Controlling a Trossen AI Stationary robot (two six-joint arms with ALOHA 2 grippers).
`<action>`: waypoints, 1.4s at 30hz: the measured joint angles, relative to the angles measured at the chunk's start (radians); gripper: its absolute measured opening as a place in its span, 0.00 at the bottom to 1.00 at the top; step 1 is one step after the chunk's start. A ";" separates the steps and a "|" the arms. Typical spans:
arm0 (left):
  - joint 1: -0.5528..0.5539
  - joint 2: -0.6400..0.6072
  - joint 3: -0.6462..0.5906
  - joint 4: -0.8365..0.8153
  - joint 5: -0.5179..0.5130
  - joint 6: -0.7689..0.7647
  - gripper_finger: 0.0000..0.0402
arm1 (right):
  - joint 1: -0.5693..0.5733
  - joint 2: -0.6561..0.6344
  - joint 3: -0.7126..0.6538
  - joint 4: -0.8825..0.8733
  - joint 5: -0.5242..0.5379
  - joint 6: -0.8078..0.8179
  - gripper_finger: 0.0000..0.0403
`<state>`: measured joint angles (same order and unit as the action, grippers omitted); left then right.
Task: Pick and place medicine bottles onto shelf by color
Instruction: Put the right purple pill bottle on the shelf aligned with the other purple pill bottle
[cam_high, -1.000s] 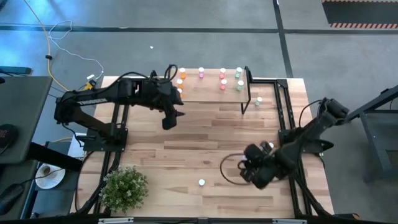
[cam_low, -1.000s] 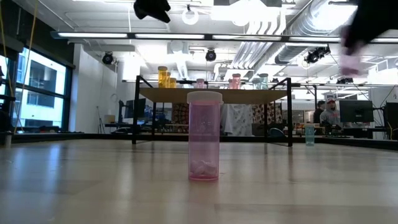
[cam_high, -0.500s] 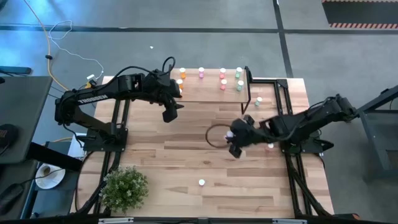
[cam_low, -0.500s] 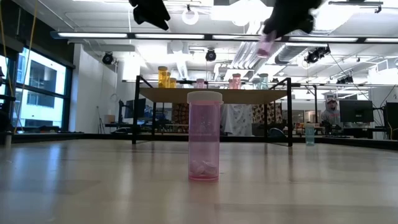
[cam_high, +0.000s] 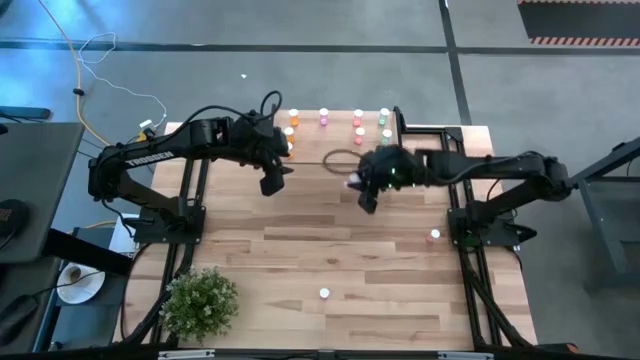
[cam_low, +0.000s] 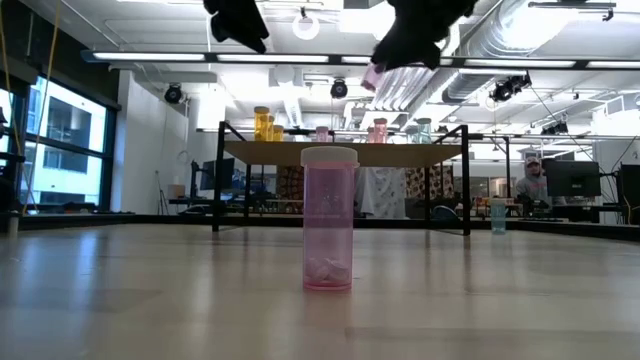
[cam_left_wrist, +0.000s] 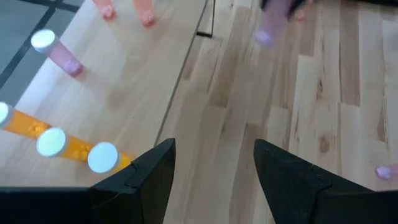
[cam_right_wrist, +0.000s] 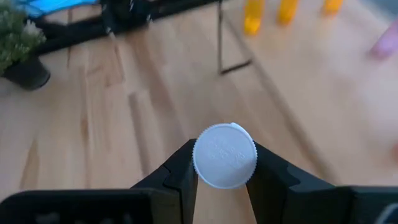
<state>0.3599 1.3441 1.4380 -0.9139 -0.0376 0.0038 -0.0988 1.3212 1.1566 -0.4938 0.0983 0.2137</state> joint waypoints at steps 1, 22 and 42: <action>0.000 0.000 0.000 -0.007 0.000 0.000 0.52 | -0.017 0.004 0.019 0.000 -0.003 -0.021 0.25; 0.000 0.000 0.000 -0.086 -0.102 0.027 0.52 | -0.325 0.402 0.636 -0.397 -0.138 -0.378 0.25; 0.000 0.000 0.000 -0.130 -0.103 0.026 0.52 | -0.401 0.619 0.777 -0.424 -0.246 -0.450 0.25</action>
<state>0.3595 1.3445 1.4376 -1.0439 -0.1406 0.0299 -0.4999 1.9405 1.9339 -0.9177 -0.1477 -0.2367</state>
